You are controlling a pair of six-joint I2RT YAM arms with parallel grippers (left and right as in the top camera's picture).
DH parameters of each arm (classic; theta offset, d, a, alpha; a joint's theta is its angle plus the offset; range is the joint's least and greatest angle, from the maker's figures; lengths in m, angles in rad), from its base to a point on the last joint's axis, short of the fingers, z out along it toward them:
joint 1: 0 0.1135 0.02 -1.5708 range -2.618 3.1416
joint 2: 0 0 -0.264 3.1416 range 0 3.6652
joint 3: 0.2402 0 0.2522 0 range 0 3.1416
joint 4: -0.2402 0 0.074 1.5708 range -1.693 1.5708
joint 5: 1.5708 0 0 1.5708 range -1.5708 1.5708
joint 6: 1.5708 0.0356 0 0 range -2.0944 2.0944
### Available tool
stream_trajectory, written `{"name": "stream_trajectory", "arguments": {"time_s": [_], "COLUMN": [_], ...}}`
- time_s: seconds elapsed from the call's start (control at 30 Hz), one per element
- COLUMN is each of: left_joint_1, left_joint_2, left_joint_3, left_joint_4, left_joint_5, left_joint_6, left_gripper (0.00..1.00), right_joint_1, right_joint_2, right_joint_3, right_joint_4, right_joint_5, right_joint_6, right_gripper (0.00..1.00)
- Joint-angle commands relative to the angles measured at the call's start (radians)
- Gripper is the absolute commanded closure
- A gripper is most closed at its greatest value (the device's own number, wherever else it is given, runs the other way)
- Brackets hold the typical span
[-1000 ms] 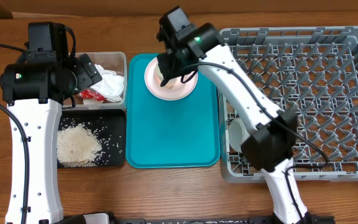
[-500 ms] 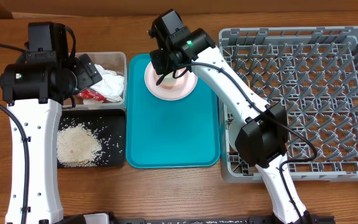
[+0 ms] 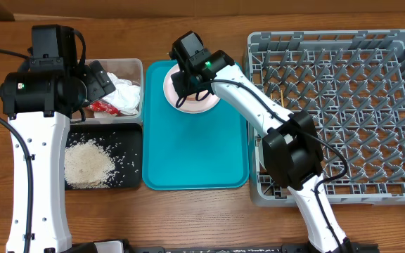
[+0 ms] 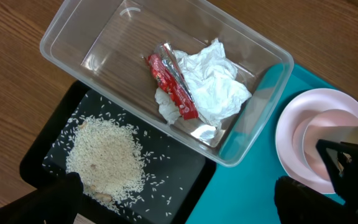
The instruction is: Sort waste into correct bins and load items into the dishwasher
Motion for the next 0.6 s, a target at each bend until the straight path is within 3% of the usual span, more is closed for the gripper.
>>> {"name": "stream_trajectory", "arguments": {"time_s": [0.0, 0.23, 0.3, 0.57], "left_joint_1": [0.003, 0.003, 0.003, 0.003], "left_joint_2": [0.003, 0.003, 0.003, 0.003], "left_joint_3": [0.005, 0.005, 0.005, 0.005], "left_joint_4": [0.0, 0.0, 0.0, 0.0], "left_joint_5": [0.001, 0.001, 0.001, 0.001], "left_joint_6": [-0.003, -0.003, -0.003, -0.003], "left_gripper": [0.0, 0.0, 0.0, 0.0], "right_joint_1": [0.005, 0.004, 0.004, 0.004], "right_joint_2": [-0.011, -0.049, -0.06, -0.079], "right_joint_3": [0.001, 0.048, 0.061, 0.066], "right_joint_4": [-0.013, -0.071, -0.081, -0.096], "right_joint_5": [0.05, 0.05, 0.05, 0.048], "right_joint_6": [-0.005, -0.005, -0.005, -0.005], "right_gripper": [0.82, 0.85, 0.96, 0.96]}}
